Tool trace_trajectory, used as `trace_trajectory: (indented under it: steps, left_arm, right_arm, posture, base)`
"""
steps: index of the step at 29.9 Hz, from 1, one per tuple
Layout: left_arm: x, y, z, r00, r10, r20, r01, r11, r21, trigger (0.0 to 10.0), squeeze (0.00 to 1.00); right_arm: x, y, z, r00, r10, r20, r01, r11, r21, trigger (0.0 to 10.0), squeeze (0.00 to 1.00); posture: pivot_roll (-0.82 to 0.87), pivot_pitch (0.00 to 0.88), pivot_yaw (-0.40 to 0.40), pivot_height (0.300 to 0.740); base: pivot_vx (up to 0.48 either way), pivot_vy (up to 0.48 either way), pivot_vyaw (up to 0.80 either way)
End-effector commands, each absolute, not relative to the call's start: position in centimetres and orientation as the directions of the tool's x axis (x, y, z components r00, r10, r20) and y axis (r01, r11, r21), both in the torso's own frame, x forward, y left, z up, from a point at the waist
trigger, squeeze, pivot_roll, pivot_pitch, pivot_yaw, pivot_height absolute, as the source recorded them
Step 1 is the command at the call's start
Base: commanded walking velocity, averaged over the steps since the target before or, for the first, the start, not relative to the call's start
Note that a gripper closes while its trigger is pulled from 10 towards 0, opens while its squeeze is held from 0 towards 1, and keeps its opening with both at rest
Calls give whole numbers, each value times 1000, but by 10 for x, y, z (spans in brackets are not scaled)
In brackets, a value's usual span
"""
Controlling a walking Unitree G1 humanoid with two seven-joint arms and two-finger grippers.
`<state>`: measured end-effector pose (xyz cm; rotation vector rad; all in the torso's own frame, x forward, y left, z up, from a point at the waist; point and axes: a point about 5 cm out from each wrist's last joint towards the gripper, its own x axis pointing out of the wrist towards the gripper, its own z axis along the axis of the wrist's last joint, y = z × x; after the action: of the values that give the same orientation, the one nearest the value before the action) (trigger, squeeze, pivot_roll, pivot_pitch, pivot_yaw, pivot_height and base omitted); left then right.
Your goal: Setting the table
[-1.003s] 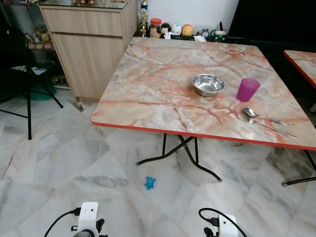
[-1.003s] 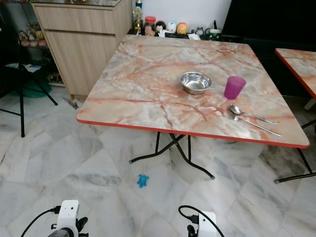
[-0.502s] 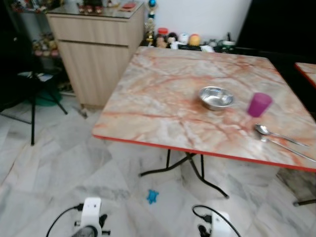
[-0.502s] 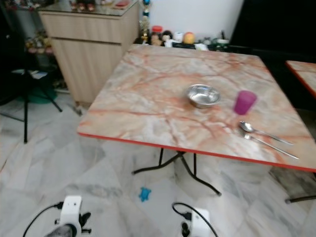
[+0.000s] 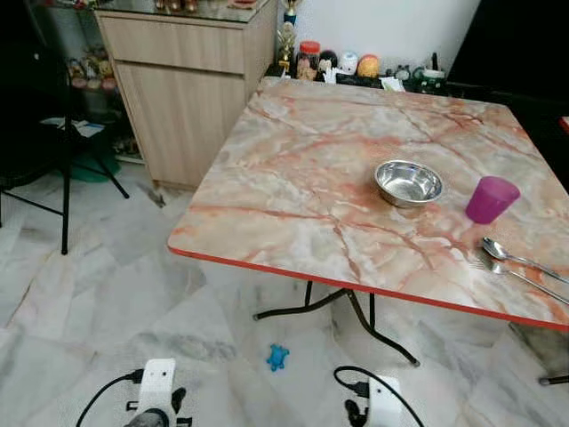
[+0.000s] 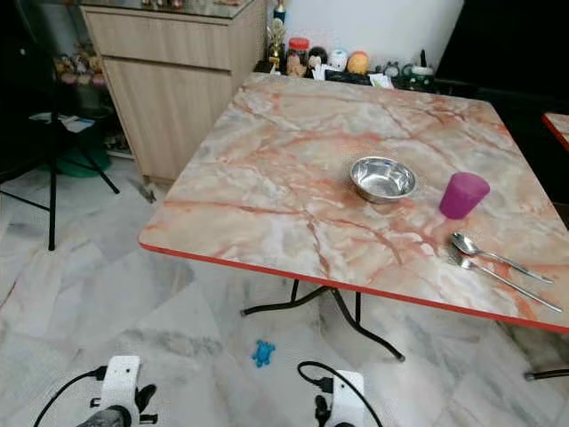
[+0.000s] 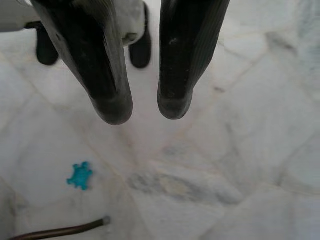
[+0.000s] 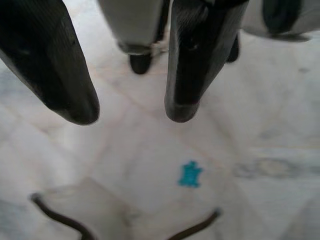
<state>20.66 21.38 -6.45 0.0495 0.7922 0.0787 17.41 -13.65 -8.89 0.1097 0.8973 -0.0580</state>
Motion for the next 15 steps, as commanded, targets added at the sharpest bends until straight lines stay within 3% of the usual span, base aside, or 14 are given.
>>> trace_trajectory:
  steps: [1,9,15]
  left_arm:
    - [206,210,-66,698,82,-712,-54,997,63,10000,0]
    - [206,210,-66,699,79,-711,-38,997,74,10000,0]
    - [205,210,-66,697,79,-712,-36,996,76,10000,0]
  right_arm:
    - [170,-141,-91,610,-14,-792,100,993,59,10000,0]
    - [169,-142,-91,609,-8,-793,95,993,64,10000,0]
    - [169,-143,-92,605,-16,-796,100,993,56,10000,0]
  posture:
    - [98,0,-38,728]
    - [97,0,-38,728]
    - [98,0,-40,728]
  base:
    - [0,0,0]
    - [0,0,0]
    - [0,-402,0]
